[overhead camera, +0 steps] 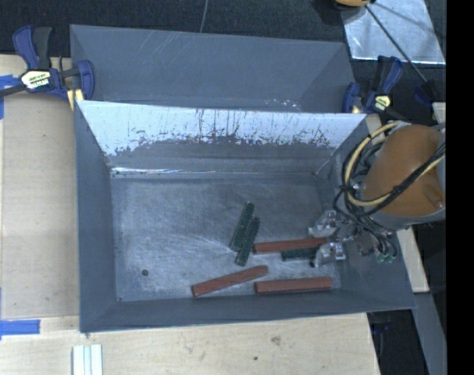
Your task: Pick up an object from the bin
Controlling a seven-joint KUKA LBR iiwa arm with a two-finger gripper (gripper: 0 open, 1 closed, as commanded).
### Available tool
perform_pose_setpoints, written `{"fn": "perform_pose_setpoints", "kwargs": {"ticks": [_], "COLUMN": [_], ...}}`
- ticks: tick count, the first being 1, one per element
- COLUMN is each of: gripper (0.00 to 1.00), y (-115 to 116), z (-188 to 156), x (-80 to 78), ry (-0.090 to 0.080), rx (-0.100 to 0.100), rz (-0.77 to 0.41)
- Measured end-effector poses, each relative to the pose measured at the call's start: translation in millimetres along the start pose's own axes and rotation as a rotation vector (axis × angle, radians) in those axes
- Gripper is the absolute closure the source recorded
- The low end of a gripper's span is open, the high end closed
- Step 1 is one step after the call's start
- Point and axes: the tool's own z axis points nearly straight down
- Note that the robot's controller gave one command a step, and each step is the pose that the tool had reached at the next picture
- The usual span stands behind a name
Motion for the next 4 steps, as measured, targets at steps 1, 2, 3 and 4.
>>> {"fn": "perform_pose_setpoints", "kwargs": {"ticks": [1,2,3,4], "gripper": [1.0,1.0,1.0,1.0], "y": [0,1,0,0], "z": [-4,-24,-47,-65], "x": [1.2,3.2,1.2,0.9], "ry": [0.004,0.011,0.004,0.001], "rx": [-0.001,-0.003,-0.001,0.0], "rz": [0.0,-0.001,-0.001,-0.001]}}
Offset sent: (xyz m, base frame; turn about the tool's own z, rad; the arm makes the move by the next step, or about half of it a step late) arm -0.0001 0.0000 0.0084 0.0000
